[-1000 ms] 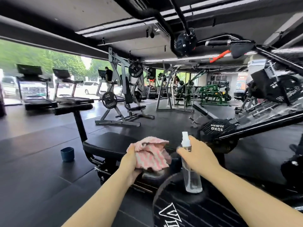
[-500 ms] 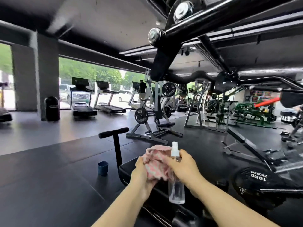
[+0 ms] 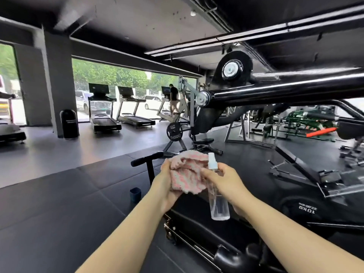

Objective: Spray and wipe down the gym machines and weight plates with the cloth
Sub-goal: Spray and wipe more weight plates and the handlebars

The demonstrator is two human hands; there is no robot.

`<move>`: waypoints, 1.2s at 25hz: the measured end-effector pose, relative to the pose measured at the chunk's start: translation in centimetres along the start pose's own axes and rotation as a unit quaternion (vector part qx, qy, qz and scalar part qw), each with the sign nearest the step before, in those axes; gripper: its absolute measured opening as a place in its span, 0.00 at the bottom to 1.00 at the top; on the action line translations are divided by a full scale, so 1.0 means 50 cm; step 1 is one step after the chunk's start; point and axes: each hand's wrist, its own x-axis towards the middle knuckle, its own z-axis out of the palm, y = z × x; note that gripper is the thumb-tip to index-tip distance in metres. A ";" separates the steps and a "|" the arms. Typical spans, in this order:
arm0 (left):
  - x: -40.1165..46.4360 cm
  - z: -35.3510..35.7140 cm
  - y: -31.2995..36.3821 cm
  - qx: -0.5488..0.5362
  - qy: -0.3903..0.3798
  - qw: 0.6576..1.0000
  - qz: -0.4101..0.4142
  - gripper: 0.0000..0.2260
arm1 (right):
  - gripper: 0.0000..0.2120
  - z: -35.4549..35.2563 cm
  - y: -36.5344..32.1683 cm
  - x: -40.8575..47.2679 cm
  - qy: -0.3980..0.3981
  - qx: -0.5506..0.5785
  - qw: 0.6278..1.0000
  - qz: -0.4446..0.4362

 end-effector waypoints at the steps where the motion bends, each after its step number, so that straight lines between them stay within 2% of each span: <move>1: 0.008 -0.014 0.020 0.000 -0.008 1.000 0.001 0.21 | 0.10 0.015 -0.008 0.002 -0.003 -0.005 1.000 0.000; 5: 0.067 -0.075 0.120 -0.018 -0.035 0.999 -0.011 0.22 | 0.12 0.087 -0.044 0.037 -0.005 0.019 1.000 0.020; 9: 0.164 -0.131 0.241 0.010 -0.078 0.997 -0.025 0.21 | 0.11 0.168 -0.071 0.106 0.004 0.082 0.996 0.022; 11: 0.207 -0.145 0.292 0.016 -0.077 0.997 -0.019 0.23 | 0.13 0.200 -0.071 0.132 0.011 0.103 0.994 0.027; 16: 0.337 -0.139 0.322 0.015 -0.112 0.993 -0.045 0.20 | 0.23 0.242 -0.042 0.222 0.037 0.049 0.998 0.032; 21: 0.541 -0.100 0.286 0.002 -0.136 0.985 -0.106 0.20 | 0.23 0.238 0.019 0.396 0.098 0.026 0.994 0.030; 30: 0.869 0.075 0.332 0.052 -0.203 0.972 -0.109 0.20 | 0.30 0.176 0.066 0.749 0.291 -0.008 0.956 -0.024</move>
